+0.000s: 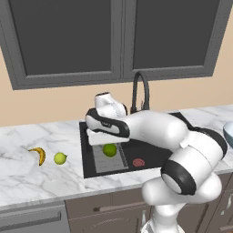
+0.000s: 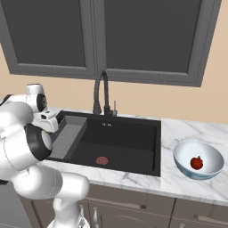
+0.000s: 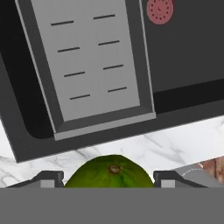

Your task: There is a mixed pile of frozen fruits and vegetables on the counter. Locate all the frozen vegetables and place the items in a bowl on the counter. Take all the frozen fruits and defrost them in a running sink.

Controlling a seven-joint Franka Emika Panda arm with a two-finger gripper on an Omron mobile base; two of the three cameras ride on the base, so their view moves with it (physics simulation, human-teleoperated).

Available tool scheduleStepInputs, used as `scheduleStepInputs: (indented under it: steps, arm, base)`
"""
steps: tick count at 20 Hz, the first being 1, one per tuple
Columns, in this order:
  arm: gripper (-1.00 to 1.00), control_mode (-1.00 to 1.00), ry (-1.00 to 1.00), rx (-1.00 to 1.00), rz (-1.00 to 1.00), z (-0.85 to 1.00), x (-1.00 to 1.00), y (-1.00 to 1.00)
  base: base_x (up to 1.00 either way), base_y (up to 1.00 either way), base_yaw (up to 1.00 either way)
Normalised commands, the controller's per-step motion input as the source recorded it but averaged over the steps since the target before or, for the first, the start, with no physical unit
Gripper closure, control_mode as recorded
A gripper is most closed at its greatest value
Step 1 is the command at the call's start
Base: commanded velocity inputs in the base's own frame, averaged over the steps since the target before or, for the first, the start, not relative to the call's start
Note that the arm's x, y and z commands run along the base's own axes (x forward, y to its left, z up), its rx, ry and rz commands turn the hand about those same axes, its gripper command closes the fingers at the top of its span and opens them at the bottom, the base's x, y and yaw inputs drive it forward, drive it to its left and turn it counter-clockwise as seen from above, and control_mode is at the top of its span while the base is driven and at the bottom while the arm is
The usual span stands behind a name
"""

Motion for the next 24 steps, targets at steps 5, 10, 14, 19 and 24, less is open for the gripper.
scheduleStepInputs:
  steps: [5,10,14,19,24]
  arm:
    - [1.00,-1.00,0.00,-0.02,0.00,0.10,-0.01,-0.54]
    - [1.00,-1.00,0.00,-0.02,-0.01,0.10,-0.08,-0.52]
    - [1.00,-1.00,0.00,-0.03,-0.02,0.13,-0.06,-0.53]
    - [1.00,-1.00,0.00,-0.02,-0.02,0.13,-0.09,-0.54]
    - [1.00,-1.00,0.00,-0.03,-0.02,0.16,-0.08,-0.53]
  base:
    - [0.00,0.00,0.00]
    - [0.00,0.00,0.00]
    - [0.00,0.00,0.00]
    - [0.00,0.00,0.00]
    - [0.00,0.00,0.00]
